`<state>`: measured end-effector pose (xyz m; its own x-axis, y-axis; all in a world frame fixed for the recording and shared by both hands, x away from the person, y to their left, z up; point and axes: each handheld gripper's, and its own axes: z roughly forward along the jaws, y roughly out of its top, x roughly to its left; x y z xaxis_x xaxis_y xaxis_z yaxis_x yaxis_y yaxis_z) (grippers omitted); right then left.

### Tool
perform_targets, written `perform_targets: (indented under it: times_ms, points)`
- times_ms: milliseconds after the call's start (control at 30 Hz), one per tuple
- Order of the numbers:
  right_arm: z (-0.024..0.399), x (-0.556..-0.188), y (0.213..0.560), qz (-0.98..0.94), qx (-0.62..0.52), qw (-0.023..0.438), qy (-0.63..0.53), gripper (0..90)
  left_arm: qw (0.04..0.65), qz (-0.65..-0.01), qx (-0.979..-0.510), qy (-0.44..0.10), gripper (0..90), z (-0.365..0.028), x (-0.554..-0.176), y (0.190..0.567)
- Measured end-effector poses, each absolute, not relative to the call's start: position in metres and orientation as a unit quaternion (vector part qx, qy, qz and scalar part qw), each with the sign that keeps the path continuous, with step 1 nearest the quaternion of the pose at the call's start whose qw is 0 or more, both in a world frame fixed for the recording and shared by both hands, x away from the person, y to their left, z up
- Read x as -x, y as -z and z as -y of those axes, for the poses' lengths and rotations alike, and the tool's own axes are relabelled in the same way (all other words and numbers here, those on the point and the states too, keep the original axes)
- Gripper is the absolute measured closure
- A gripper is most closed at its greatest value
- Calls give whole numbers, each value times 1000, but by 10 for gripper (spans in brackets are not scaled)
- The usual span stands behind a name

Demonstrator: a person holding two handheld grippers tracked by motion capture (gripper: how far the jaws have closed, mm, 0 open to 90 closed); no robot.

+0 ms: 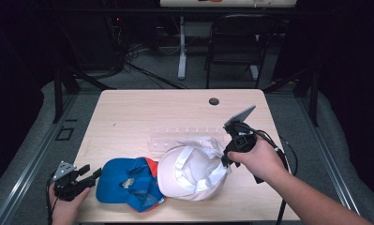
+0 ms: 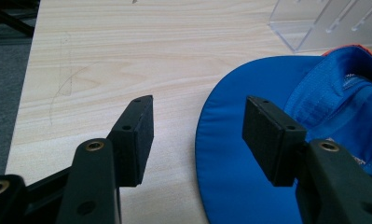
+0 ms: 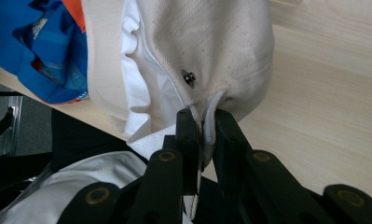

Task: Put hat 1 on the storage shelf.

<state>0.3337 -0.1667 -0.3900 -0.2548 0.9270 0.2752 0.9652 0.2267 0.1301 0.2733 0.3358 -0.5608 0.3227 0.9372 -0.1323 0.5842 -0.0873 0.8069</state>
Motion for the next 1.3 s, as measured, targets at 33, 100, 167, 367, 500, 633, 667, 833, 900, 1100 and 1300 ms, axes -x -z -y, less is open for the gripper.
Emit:
perform_targets:
  times_ms: [33, 100, 167, 367, 500, 633, 667, 833, 900, 1100, 1300]
  points:
    - [166, -334, 387, 781, 606, 70, 135, 821, 406, -540, -705, -217, 438, -336, -273, 561]
    - [164, -334, 384, 779, 608, 67, 136, 820, 406, -541, -704, -217, 439, -336, -273, 561]
    - [161, -334, 372, 780, 608, 65, 132, 820, 408, -540, -704, -216, 438, -336, -274, 562]
    - [159, -336, 348, 782, 606, 61, 136, 821, 409, -542, -702, -216, 439, -336, -274, 562]
    - [159, -337, 341, 787, 599, 61, 135, 821, 411, -542, -700, -217, 438, -336, -274, 562]
    - [159, -337, 343, 786, 600, 69, 135, 821, 411, -542, -701, -216, 438, -336, -274, 562]
    - [159, -337, 344, 781, 604, 69, 139, 821, 411, -542, -701, -216, 438, -336, -274, 562]
    - [165, -339, 345, 779, 606, 74, 142, 820, 407, -542, -703, -215, 438, -336, -274, 562]
    - [167, -340, 346, 776, 608, 86, 142, 821, 407, -542, -703, -215, 438, -336, -274, 562]
    - [172, -341, 345, 758, 618, 126, 167, 820, 409, -540, -704, -216, 439, -336, -274, 561]
    - [180, -342, 340, 750, 616, 150, 188, 819, 408, -538, -703, -223, 442, -336, -273, 561]
